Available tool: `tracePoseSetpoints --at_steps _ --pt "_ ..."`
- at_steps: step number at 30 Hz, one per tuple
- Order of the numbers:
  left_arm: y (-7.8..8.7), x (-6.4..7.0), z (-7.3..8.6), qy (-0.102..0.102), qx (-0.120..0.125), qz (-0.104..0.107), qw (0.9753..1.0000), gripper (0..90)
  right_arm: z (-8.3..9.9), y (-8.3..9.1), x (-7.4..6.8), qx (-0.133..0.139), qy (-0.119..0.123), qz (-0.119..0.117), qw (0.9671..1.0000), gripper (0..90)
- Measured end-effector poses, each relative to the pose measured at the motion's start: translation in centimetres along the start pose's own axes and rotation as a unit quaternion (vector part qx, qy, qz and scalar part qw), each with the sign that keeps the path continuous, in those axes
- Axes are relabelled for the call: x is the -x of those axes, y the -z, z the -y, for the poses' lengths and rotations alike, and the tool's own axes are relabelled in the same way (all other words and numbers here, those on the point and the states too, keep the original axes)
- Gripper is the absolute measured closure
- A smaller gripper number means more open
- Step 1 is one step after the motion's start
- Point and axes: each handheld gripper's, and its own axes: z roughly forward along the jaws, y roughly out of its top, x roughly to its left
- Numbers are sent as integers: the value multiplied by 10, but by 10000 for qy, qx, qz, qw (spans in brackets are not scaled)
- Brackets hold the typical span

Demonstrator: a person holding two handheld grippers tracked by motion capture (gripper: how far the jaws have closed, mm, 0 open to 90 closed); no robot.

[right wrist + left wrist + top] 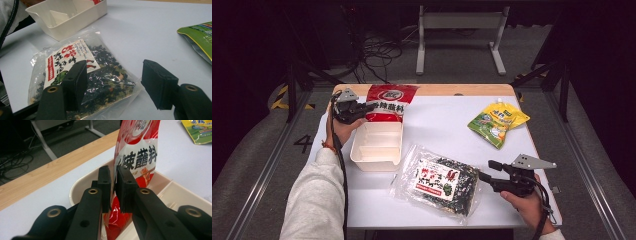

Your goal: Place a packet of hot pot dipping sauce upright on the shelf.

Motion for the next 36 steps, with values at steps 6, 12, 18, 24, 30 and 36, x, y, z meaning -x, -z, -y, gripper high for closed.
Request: tracePoseSetpoints --at_steps 6,12,18,24,30,36 --pt "3 3 -1 -167 -88 -51 9998 898 -1 -4 1 -41 29 -17 10000 374" --pt "3 -1 2 -115 -98 15 9999 897 -2 -6 0 -60 56 -63 9999 373" --pt "3 1 2 -136 -67 -34 9999 889 -2 -5 1 -54 40 -47 10000 372" --pt "9 4 1 -108 32 -83 9999 851 -2 -7 -3 -190 306 40 9993 363" --pt "19 6 2 -143 185 -54 9997 785 -2 -9 -1 -267 344 143 9989 364" --pt "34 15 2 -187 317 -159 9992 702 -3 -9 4 -291 401 217 9985 367"
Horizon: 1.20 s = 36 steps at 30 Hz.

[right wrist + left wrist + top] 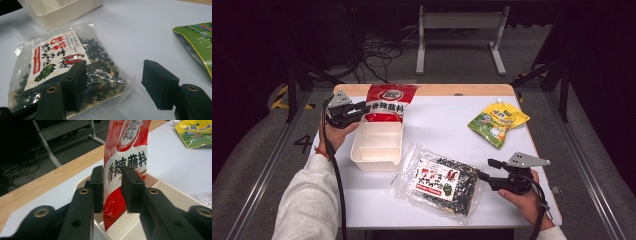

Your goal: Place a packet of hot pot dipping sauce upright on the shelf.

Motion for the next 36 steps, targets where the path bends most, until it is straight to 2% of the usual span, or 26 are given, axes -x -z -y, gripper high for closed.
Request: tracePoseSetpoints --at_steps 3,6,7,10,14,16,21,22,28,30,34,36 --pt "8 7 -1 -107 24 -63 9999 667 -1 -2 4 -7 17 24 10000 368" --pt "17 15 -3 -100 145 -95 9998 620 -1 -3 7 -39 103 102 9999 370" --pt "19 17 -3 -91 184 -89 9998 606 -1 -3 9 -28 90 102 9999 371" --pt "28 27 -4 -229 209 -129 9994 560 0 -2 15 12 -33 102 9999 374" --pt "42 38 -4 -248 312 -140 9991 497 0 0 20 39 -97 125 9999 376" --pt "47 42 -3 -259 342 -64 9991 487 -1 2 22 66 -119 150 9998 377" --pt "57 56 0 -326 332 -23 9989 427 -3 4 28 101 -165 293 9994 407" --pt "60 60 0 -409 323 -32 9986 419 -4 5 29 113 -165 335 9992 411" --pt "75 81 9 -574 285 42 9979 342 -9 7 40 176 -283 579 9978 437" --pt "80 89 14 -556 262 43 9981 332 -10 7 45 189 -353 630 9972 438" --pt "90 102 24 -732 218 40 9971 314 -10 5 55 150 -491 722 9961 464" --pt "95 107 30 -753 170 49 9970 306 -10 4 61 148 -576 778 9952 488"
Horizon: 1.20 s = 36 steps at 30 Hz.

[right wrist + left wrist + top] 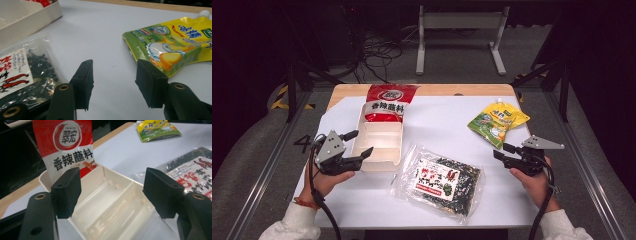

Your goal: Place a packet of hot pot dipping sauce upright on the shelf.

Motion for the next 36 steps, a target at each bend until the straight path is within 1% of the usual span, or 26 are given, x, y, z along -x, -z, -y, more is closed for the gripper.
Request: tracePoseSetpoints --at_steps 2,3,4,7,8,9,10,11,12,13,15,17,18,19,20,21,24,25,26,29,30,31,32,33,34,36 --pt "5 7 6 -3 -37 49 10000 302 0 -3 5 2 -86 -22 10000 496" --pt "7 10 9 -17 -81 65 9999 300 0 -3 6 -9 -94 -32 10000 496" --pt "9 12 13 17 -98 91 9999 298 0 -4 6 -1 -91 -67 9999 499" --pt "15 20 22 51 -196 126 9997 296 -1 -7 4 -42 5 -146 9999 507" --pt "17 22 24 60 -188 147 9997 290 -2 -9 2 -49 22 -181 9998 507" --pt "19 25 28 147 -170 188 9996 290 -3 -9 1 -50 25 -215 9998 508" --pt "20 28 31 180 -205 235 9994 289 -3 -10 -1 -65 53 -279 9996 525" --pt "21 32 35 203 -249 309 9990 287 -3 -11 -3 -87 132 -343 9993 539" --pt "21 32 35 203 -249 309 9990 279 -3 -11 -3 -87 132 -343 9993 539" --pt "22 38 39 218 -319 372 9986 279 -4 -11 -7 -110 198 -425 9988 550" --pt "21 45 45 273 -384 486 9977 267 -4 -11 -14 -155 356 -607 9974 627" --pt "20 55 51 384 -466 720 9956 266 -3 -10 -22 -229 512 -823 9950 679" --pt "19 58 54 398 -548 775 9947 265 -2 -10 -28 -285 601 -982 9929 692" --pt "17 62 56 381 -643 842 9936 257 -2 -9 -34 -330 710 -1068 9912 708" --pt "16 64 58 463 -673 934 9923 256 -2 -8 -41 -362 803 -1191 9890 707" --pt "14 65 60 502 -694 1004 9913 249 -1 -9 -46 -406 870 -1250 9875 686" --pt "6 68 66 589 -895 1182 9872 236 3 -14 -57 -652 1087 -1171 9850 632" --pt "3 70 68 611 -982 1203 9860 231 5 -16 -58 -762 1134 -1124 9842 628" --pt "1 71 68 574 -1076 1228 9849 228 8 -18 -58 -853 1152 -1071 9839 617" --pt "-4 75 69 464 -1158 1273 9840 227 14 -22 -56 -1063 1161 -977 9827 583" --pt "-5 76 69 429 -1184 1266 9839 227 16 -23 -56 -1151 1225 -937 9813 583" --pt "-7 76 69 430 -1200 1262 9838 226 17 -24 -56 -1238 1288 -920 9796 584" --pt "-9 76 70 462 -1241 1277 9829 223 18 -25 -56 -1318 1339 -890 9782 589" --pt "-11 76 70 441 -1279 1270 9826 224 20 -27 -56 -1368 1374 -871 9772 588" --pt "-12 76 71 439 -1307 1265 9823 223 21 -28 -56 -1376 1426 -874 9763 583" --pt "-14 75 72 517 -1308 1293 9816 216 21 -29 -55 -1406 1472 -897 9749 595"
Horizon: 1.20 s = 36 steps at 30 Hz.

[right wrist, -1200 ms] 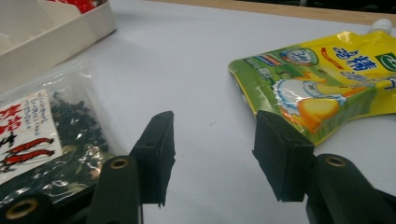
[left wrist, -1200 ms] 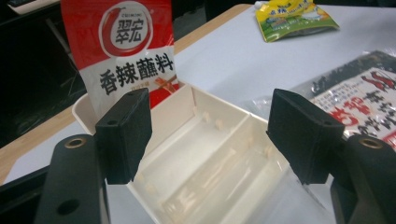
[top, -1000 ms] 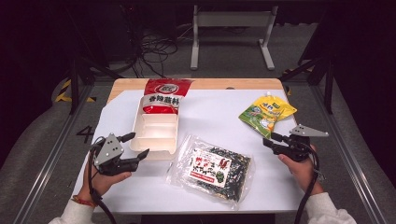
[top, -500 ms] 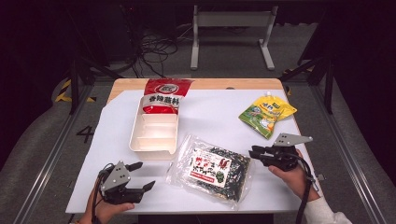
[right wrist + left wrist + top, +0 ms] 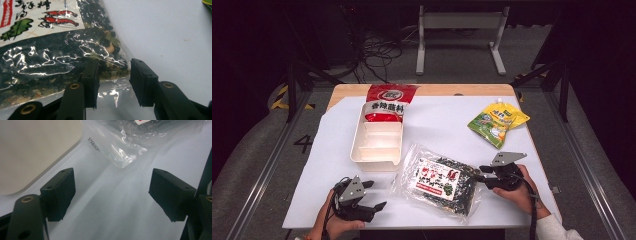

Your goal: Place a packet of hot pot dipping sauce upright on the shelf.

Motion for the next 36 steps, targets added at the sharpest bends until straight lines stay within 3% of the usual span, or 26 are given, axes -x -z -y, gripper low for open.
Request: tracePoseSetpoints --at_steps 10,12,19,23,26,28,34,36 --pt "-8 1 -4 167 -25 216 9996 233 5 -2 6 -164 -141 -384 9990 732" --pt "-11 0 -6 301 47 404 9987 241 6 -3 7 -164 -145 -402 9990 734" --pt "-27 11 -20 267 41 738 9969 226 7 -3 6 -134 -170 -406 9989 748" --pt "-36 15 -28 475 171 1018 9935 224 6 -3 6 -147 -158 -398 9990 749" --pt "-41 20 -34 599 224 1043 9925 214 6 -3 5 -147 -139 -394 9990 749" --pt "-45 23 -38 705 294 1147 9905 214 6 -3 5 -157 -124 -385 9991 749" --pt "-56 28 -51 895 489 1086 9888 213 5 -3 4 -177 -82 -352 9992 749" --pt "-58 29 -56 964 620 1101 9873 218 4 -3 3 -170 -63 -332 9993 751"
